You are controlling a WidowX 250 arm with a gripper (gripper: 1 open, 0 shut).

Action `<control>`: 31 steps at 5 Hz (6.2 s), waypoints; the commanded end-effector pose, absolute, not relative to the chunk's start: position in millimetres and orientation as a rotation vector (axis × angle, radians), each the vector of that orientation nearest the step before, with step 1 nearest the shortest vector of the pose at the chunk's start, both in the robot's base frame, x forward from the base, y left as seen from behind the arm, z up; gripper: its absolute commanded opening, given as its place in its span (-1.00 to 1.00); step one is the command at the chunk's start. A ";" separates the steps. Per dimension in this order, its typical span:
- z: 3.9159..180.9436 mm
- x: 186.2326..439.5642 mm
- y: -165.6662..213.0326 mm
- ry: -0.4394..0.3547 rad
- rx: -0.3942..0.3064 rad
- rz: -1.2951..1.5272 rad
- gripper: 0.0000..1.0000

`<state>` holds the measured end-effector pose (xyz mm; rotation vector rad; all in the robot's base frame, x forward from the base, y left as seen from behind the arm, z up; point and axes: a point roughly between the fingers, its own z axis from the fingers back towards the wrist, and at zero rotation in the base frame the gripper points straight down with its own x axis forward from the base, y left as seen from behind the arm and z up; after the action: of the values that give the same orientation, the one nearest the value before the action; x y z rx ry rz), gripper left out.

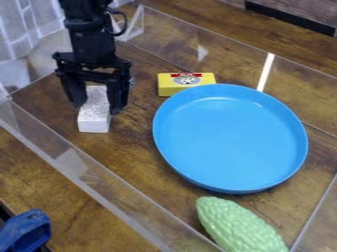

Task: Put the white object in the blue tray

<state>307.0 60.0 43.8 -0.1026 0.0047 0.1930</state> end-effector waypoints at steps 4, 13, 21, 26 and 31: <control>37.3 322.5 81.4 -0.047 -0.068 0.249 1.00; 42.4 333.2 79.6 -0.036 -0.082 0.196 -1.00; 110.5 346.4 59.0 -0.076 -0.059 0.033 -1.00; 114.2 354.7 42.0 -0.088 -0.046 -0.050 -1.00; 130.1 368.3 -9.5 -0.143 -0.036 -0.187 -1.00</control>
<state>359.8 -6.0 92.0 -0.0496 -0.0251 -0.1694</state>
